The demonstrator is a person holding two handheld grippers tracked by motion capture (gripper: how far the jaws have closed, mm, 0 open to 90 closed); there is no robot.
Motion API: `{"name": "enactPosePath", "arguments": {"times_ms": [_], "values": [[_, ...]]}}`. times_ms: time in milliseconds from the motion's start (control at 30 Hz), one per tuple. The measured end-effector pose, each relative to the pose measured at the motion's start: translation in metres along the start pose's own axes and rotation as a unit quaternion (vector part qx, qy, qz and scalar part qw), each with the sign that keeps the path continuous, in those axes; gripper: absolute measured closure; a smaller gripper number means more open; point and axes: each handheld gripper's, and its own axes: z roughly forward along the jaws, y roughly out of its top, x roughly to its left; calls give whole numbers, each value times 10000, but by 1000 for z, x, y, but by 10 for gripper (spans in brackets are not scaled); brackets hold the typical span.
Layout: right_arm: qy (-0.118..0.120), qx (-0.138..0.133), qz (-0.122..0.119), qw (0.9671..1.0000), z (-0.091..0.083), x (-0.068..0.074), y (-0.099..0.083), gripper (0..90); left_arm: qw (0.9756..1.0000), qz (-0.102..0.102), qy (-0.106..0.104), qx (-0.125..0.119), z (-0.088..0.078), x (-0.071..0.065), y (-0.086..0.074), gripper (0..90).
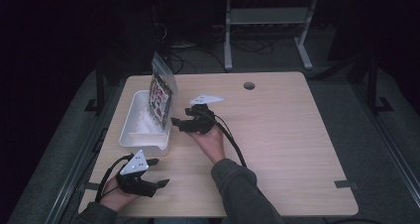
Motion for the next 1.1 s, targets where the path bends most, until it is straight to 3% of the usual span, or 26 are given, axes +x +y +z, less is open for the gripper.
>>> {"name": "enactPosePath", "arguments": {"times_ms": [333, 1100], "values": [[15, 38, -70, 10000, -34, -11, -5, 289, 10000, 59, -59, 27, 2, -1, 0, 213], [36, 181, -120, 9998, -92, -34, -22, 274, 9999, 75, -78, 52, 4, -2, 0, 212]]}}
